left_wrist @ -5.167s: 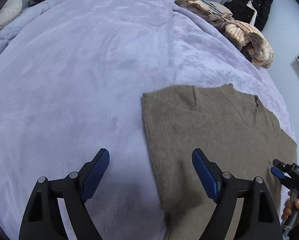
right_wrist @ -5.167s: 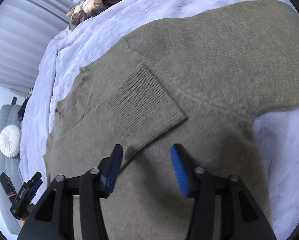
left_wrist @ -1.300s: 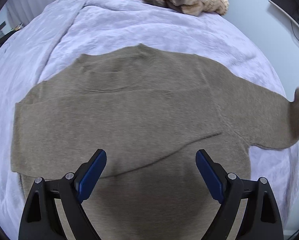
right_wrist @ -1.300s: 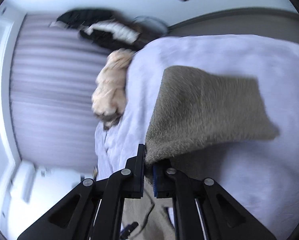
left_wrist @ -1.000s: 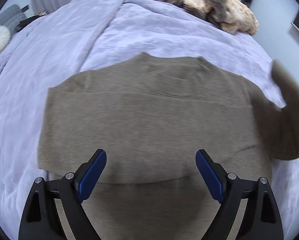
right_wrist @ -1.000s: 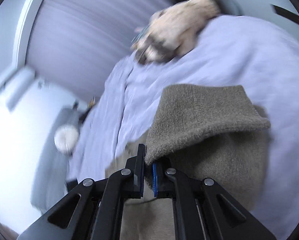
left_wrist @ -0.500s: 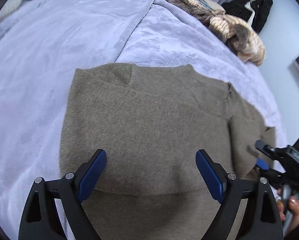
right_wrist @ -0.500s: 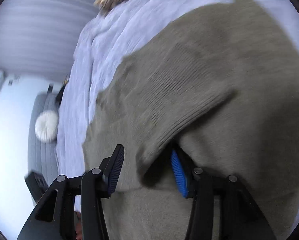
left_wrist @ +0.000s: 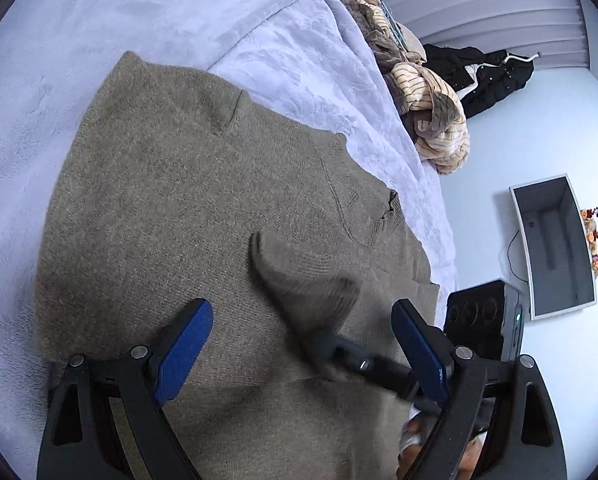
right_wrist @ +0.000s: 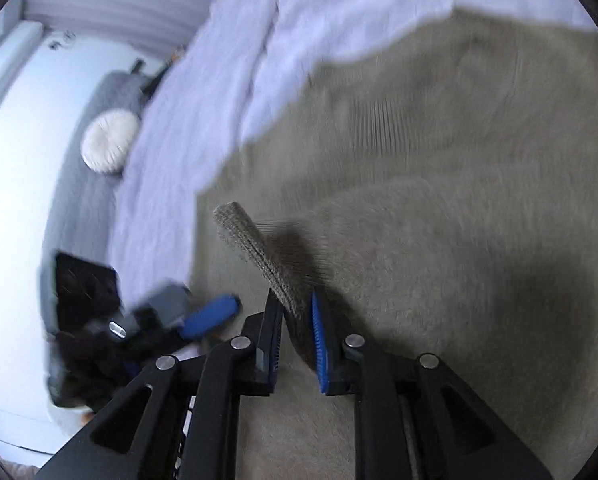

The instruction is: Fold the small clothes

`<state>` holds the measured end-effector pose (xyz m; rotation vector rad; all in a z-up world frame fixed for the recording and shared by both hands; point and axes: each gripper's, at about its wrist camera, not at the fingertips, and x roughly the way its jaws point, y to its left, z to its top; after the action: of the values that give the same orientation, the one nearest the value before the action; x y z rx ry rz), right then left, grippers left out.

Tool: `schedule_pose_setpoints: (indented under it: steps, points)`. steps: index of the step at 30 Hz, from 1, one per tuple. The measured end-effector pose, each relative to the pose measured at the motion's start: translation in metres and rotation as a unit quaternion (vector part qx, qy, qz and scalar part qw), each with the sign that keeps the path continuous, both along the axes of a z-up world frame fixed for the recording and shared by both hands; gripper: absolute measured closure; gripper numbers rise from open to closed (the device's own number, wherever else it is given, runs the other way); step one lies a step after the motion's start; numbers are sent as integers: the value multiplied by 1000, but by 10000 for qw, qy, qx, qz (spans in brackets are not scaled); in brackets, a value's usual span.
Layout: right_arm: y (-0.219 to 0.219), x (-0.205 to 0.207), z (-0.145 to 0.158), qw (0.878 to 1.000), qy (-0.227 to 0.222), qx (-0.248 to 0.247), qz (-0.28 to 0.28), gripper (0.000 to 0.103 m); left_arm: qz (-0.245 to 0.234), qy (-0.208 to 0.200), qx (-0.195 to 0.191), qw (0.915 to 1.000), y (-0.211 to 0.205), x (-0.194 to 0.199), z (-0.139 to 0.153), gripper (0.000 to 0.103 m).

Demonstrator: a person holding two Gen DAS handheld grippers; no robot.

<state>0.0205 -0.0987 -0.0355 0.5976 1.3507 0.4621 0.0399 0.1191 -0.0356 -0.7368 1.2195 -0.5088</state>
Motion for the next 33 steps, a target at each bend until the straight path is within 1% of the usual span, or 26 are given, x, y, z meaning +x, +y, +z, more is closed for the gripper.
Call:
schedule_pose_setpoints:
  steps: [2,3,4,6,8,10,11,12,13,14,15,16,18,20,21,22,23,24,26,27,28,29,30,31,32,33]
  points:
    - [-2,-9,0,10000,-26,79,5,66,-62,14,62,10000,-6,1,-1,12]
    - [-7,-13,4,9999,-39,133,-46,53,-95,21,111,9999,-9,2,-2,12]
    - [-15,-19,8,9998,-61,143,-133,45,-127,25,160,9998,-12,2,-1,12]
    - [-38,-29,17,9994,-84,88,-321,43,-195,28,218,9996,-18,3,-1,12]
    - [-66,-49,19,9979,-33,45,-651,41,-247,53,266,9993,-26,4,-2,12]
    - [-99,-67,20,9934,58,79,-1142,41,-301,71,380,9988,-37,6,-2,12]
    - [-122,-81,18,9890,121,176,-1462,41,-331,73,503,9982,-41,7,-2,12]
    - [-136,-92,18,9843,164,283,-1737,41,-366,67,618,9974,-45,8,-2,24]
    - [-151,-102,16,9781,207,378,-2038,40,-442,32,675,9967,-49,8,-2,44]
    - [-166,-112,15,9706,257,390,-2362,38,-598,94,696,9957,-54,10,-4,87]
    - [-181,-122,14,9636,269,348,-2638,35,-698,197,743,9946,-56,12,-7,96]
    - [-193,-130,13,9567,238,355,-2878,35,-685,182,817,9941,-57,13,-5,96]
    - [-211,-140,10,9423,166,494,-3306,35,-688,-45,853,9940,-54,14,6,96]
    - [-224,-141,6,9311,115,665,-3585,35,-644,-326,797,9942,-47,15,22,96]
    - [-230,-136,5,9268,122,749,-3677,36,-608,-416,782,9942,-43,15,27,96]
    - [-231,-132,4,9239,111,819,-3737,58,-560,-499,808,9939,-38,15,33,96]
    - [-234,-128,7,9235,63,803,-3750,79,-524,-553,871,9933,-34,15,36,96]
    - [-236,-124,12,9250,3,660,-3743,96,-511,-559,926,9928,-30,15,37,96]
    - [-240,-123,22,9310,-227,593,-3595,96,-433,-493,1091,9919,-23,14,32,96]
    - [-237,-119,26,9377,-295,580,-3412,96,-435,-445,1185,9910,-19,13,24,96]
    - [-232,-116,30,9441,-299,467,-3249,96,-469,-374,1256,9903,-18,13,17,96]
    - [-226,-113,30,9522,-211,178,-3043,96,-513,-232,1390,9887,-17,13,5,96]
    - [-220,-111,26,9583,-48,-218,-2849,95,-540,-86,1462,9877,-17,12,-4,96]
    - [-215,-109,19,9601,144,-596,-2727,93,-528,-16,1416,9885,-17,10,-11,96]
    - [-216,-113,13,9594,258,-757,-2706,93,-467,-43,1381,9893,-15,8,-12,96]
    - [-219,-117,11,9583,290,-672,-2764,93,-441,-80,1385,9894,-15,8,-11,96]
